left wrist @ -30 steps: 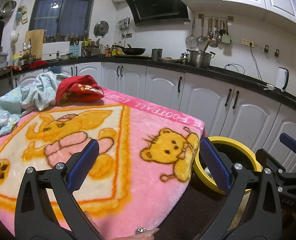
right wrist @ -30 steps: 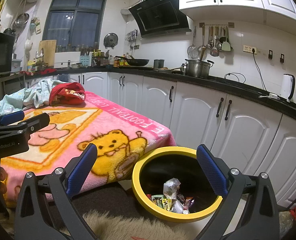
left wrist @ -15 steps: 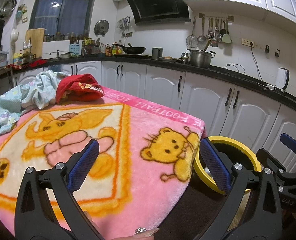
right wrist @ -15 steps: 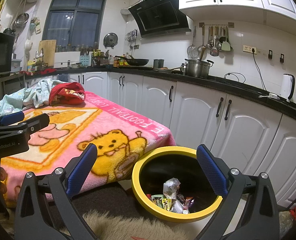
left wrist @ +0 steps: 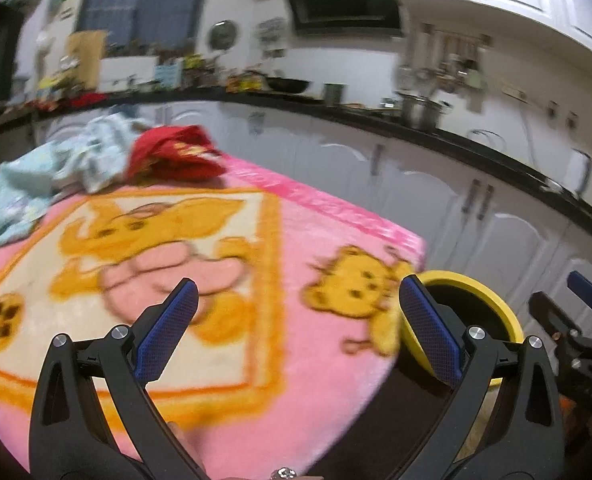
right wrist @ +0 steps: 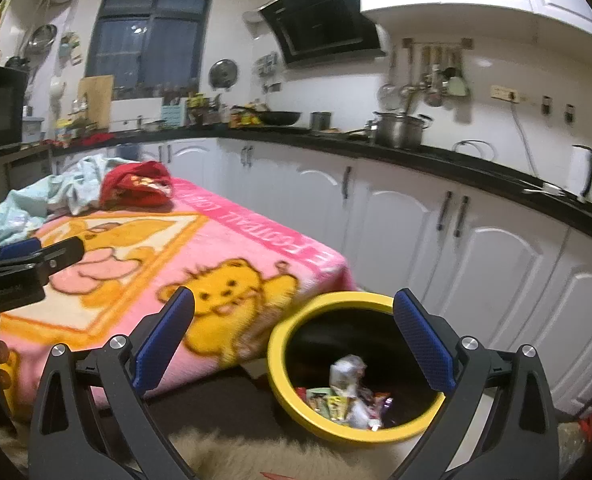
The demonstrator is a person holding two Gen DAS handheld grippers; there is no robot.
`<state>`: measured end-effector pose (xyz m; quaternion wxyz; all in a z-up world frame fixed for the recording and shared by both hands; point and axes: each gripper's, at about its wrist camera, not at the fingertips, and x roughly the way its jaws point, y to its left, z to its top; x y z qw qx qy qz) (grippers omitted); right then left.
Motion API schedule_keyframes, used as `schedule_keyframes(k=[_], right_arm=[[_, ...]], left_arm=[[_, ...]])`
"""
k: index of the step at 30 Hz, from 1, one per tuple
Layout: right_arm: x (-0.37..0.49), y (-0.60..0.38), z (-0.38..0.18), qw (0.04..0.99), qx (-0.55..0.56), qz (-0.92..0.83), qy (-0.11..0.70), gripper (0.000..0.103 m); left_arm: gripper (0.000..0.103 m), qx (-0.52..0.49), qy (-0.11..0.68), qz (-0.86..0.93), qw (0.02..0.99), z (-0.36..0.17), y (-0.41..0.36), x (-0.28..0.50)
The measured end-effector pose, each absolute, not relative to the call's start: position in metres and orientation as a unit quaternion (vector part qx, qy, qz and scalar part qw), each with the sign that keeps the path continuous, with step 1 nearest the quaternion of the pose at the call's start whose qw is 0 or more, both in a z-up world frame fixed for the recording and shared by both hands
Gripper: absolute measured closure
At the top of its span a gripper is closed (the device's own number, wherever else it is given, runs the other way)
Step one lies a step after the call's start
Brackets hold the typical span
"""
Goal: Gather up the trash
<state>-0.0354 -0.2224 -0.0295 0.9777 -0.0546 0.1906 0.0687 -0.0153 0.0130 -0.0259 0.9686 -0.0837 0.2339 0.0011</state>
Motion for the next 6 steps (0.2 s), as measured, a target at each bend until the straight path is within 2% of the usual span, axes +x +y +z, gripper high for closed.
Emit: schedule_keyframes(k=[2, 6], right_arm=[[-0.019, -0.197, -0.019, 0.969, -0.068, 0.107, 0.21, 0.006], [0.027, -0.082, -0.009, 0.926, -0.098, 0.245, 0.271, 0.006]], left_arm=[[0.011, -0.103, 0.244, 0.044, 0.963, -0.019, 0.051, -0.015], [0.011, -0.127, 0.247, 0.191, 0.941, -0.01, 0.164, -0.014]])
